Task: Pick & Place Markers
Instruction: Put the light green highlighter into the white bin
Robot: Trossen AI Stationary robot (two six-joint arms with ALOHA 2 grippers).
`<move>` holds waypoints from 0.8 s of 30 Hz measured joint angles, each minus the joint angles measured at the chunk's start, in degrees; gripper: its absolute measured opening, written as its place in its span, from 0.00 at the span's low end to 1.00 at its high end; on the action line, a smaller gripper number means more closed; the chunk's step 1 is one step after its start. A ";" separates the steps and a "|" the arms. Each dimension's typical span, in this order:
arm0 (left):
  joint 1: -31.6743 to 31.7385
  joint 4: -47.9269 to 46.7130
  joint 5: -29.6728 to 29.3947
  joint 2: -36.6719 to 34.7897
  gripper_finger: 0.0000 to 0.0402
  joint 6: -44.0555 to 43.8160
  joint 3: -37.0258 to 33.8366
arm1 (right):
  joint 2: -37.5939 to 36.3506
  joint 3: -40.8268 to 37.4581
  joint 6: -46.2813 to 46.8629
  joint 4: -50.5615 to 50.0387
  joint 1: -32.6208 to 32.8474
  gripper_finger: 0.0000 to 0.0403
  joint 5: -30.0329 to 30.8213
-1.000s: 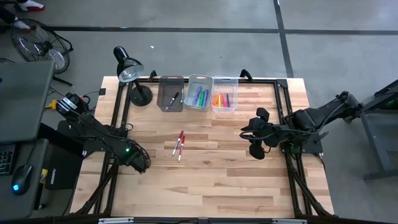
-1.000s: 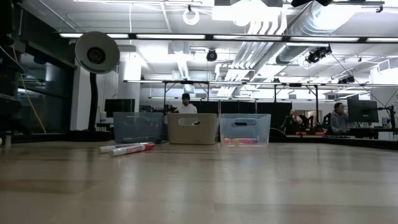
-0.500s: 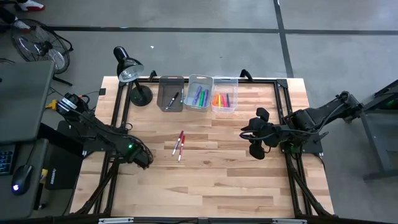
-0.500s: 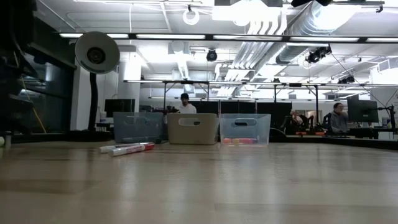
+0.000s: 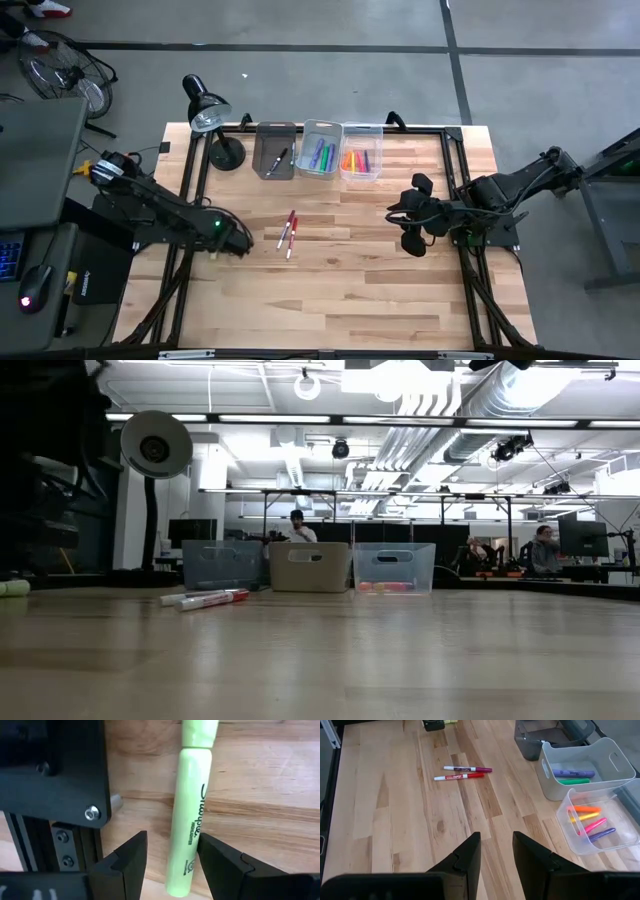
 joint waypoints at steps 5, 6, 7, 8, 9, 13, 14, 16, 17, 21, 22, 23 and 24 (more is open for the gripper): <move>3.83 0.71 0.61 0.04 0.44 8.20 -0.04 | 0.00 0.00 -0.04 0.02 0.02 0.26 0.02; 4.51 0.90 0.82 0.03 0.44 9.54 -0.04 | 0.00 0.00 -0.04 0.00 0.01 0.26 0.03; 5.12 1.05 0.99 0.03 0.44 10.82 -0.04 | 0.00 0.00 -0.04 0.00 0.02 0.26 0.04; 5.69 1.14 1.13 0.05 0.44 11.91 -0.04 | 0.00 0.00 -0.04 0.00 0.02 0.26 0.04; 6.21 1.38 1.34 0.13 0.43 12.87 -0.04 | 0.00 0.00 -0.02 0.00 0.00 0.26 0.07; 7.80 2.42 1.87 0.19 0.41 15.44 -0.04 | 0.00 0.00 0.09 0.02 0.02 0.26 0.07; 8.05 2.80 1.90 0.19 0.39 15.80 -0.04 | 0.00 0.00 0.10 0.02 0.00 0.26 0.07; 8.32 3.33 1.89 0.19 0.35 15.99 -0.02 | 0.00 0.00 0.11 0.00 0.02 0.26 0.07; 8.32 3.50 1.86 0.19 0.33 15.97 -0.01 | 0.00 0.00 0.11 0.02 0.02 0.26 0.07; 8.29 4.04 1.78 0.19 0.26 15.88 0.02 | 0.00 0.00 0.11 0.02 0.02 0.26 0.04; 8.29 4.08 1.74 0.19 0.24 15.82 0.02 | 0.00 0.00 0.11 0.01 0.02 0.26 0.05; 8.29 4.08 1.69 0.19 0.23 15.74 0.04 | 0.00 0.00 0.12 0.01 0.02 0.26 0.04; 8.29 4.08 1.69 0.19 0.21 15.54 0.07 | 0.00 0.00 0.12 0.02 0.02 0.26 0.04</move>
